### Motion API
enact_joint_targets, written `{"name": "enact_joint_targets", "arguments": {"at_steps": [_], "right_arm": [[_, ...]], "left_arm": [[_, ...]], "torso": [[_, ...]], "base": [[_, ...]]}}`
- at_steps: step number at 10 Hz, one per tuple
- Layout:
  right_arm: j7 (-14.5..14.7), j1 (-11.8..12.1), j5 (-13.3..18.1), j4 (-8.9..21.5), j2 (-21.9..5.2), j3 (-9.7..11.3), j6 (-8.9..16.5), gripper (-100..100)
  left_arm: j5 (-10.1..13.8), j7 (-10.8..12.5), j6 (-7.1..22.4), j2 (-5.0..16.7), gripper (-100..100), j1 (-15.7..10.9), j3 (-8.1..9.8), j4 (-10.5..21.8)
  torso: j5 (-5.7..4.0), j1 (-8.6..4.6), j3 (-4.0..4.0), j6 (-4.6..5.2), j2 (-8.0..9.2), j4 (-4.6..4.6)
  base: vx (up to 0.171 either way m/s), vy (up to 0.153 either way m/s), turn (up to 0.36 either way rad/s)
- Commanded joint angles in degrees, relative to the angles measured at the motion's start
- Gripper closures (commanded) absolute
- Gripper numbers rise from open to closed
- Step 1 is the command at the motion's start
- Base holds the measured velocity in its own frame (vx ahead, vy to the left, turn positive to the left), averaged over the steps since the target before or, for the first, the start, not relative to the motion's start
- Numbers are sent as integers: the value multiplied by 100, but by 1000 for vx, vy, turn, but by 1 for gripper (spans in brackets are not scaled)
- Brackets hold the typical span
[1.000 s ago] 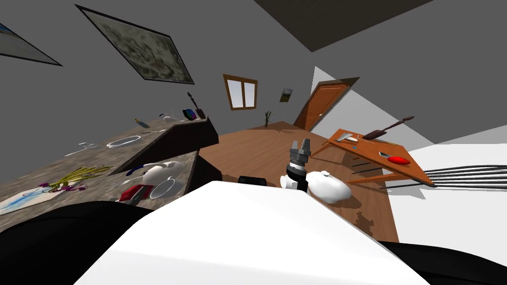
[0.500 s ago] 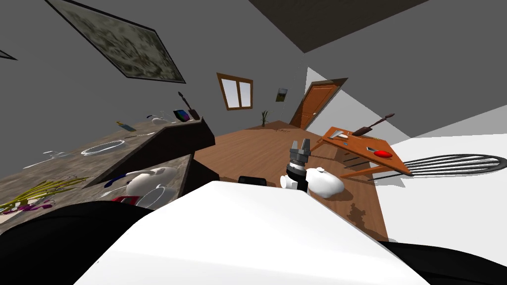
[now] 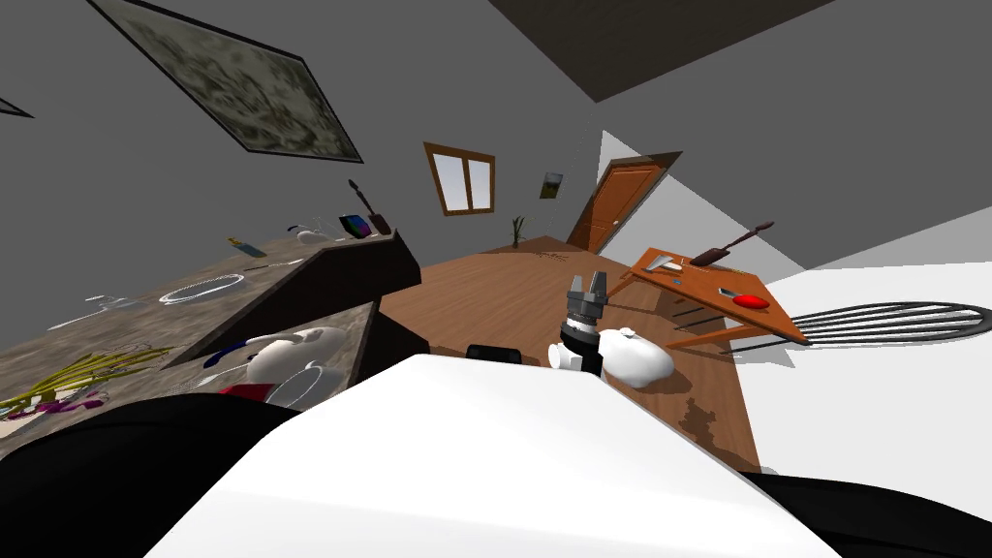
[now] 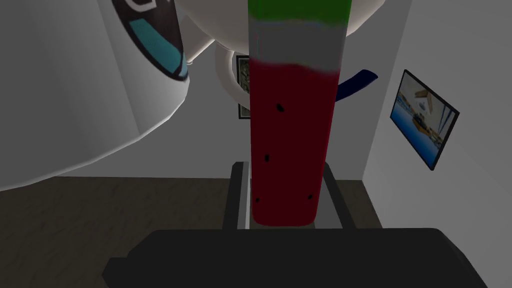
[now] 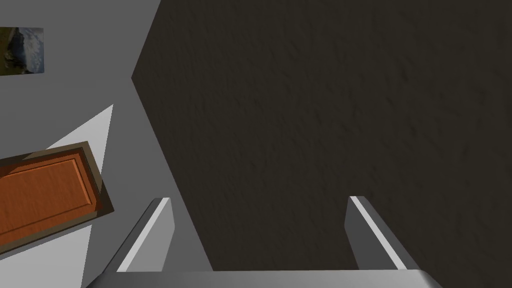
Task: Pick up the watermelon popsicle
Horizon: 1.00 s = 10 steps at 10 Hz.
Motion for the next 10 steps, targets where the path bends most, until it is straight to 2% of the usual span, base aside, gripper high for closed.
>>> {"name": "enact_joint_targets", "arguments": {"at_steps": [1, 2, 3, 5, 6, 7, 8, 10], "right_arm": [[0, 0, 0, 0, 0, 0, 0, 0], [0, 0, 0, 0, 0, 0, 0, 0], [0, 1, 0, 0, 0, -1, 0, 0], [0, 0, 0, 0, 0, 0, 0, 0], [0, 0, 0, 0, 0, 0, 0, 0], [0, 1, 0, 0, 0, -1, 0, 0], [0, -1, 0, 0, 0, 0, 0, 0], [0, -1, 0, 0, 0, 0, 0, 0]], "left_arm": [[0, 0, 0, 0, 0, 0, 0, 0], [-18, -49, 287, -51, 100, -150, -287, -286], [-18, -49, 378, -51, 100, -150, -416, -349], [-18, -49, 445, -51, 100, -150, -416, -501], [-31, -103, 678, -87, 100, -305, -689, -672], [-31, -103, 750, -87, 100, -305, -839, -756], [-31, -103, 804, -87, 100, -305, -853, -696], [-31, -103, 899, -87, 100, -305, -853, -1001]], "torso": [[0, 0, 0, 0, 0, 0], [0, 0, 0, 0, 0, 0], [11, 20, 7, -14, 15, 1], [54, 46, 20, -40, 40, 0], [55, 46, 19, -38, 39, -1], [69, 60, 26, -70, 57, -3], [101, 83, 33, -68, 69, -3], [129, 100, 23, -57, 54, -8]], "base": [[0, 0, 0], [-48, 46, 284], [-52, 47, 229], [-20, 9, 25], [-48, 32, 383], [-51, 33, 212], [-25, 17, -18], [-2, -1, -13]]}}
